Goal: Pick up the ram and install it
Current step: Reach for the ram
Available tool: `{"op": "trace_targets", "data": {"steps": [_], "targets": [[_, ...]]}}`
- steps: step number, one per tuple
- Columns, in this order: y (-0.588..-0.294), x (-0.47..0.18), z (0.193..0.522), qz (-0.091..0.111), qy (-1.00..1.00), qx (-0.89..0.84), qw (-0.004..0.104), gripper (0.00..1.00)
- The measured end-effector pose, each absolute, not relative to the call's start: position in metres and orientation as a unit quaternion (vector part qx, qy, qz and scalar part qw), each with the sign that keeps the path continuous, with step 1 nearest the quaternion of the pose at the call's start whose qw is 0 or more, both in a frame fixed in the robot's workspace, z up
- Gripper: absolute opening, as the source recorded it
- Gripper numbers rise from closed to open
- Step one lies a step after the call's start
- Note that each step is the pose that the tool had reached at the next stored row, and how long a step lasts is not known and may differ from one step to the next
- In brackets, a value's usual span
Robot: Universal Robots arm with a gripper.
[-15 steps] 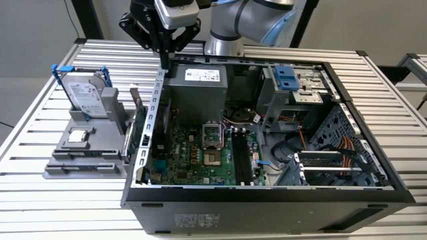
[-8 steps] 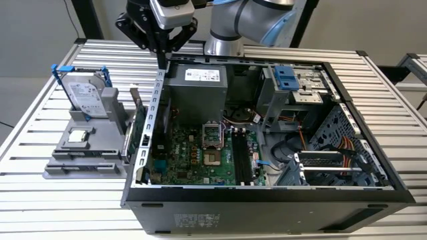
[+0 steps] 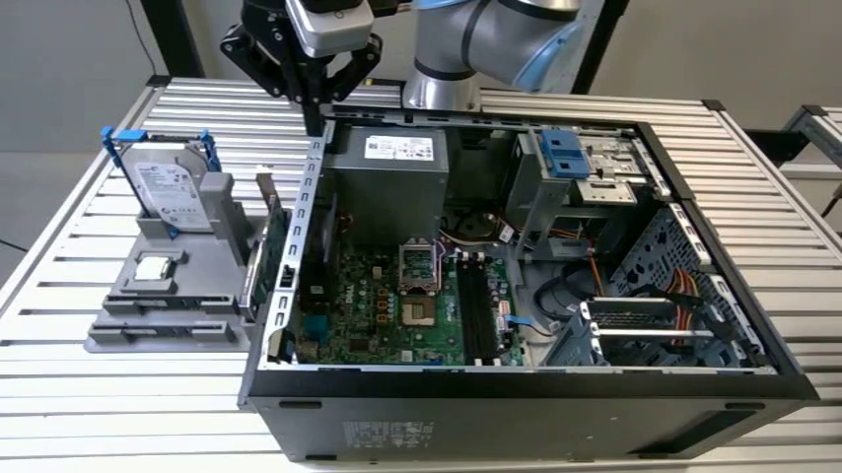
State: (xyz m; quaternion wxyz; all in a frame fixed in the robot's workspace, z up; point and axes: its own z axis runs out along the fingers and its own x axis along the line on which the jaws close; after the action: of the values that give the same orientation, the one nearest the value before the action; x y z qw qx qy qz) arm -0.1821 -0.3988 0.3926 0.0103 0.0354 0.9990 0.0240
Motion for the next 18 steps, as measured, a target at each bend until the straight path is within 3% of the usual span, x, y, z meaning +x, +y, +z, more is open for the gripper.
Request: {"op": "trace_targets", "data": {"steps": [18], "targets": [[-0.399, -0.198, 0.393, 0.024, 0.999, 0.035, 0.010, 0.00]]}}
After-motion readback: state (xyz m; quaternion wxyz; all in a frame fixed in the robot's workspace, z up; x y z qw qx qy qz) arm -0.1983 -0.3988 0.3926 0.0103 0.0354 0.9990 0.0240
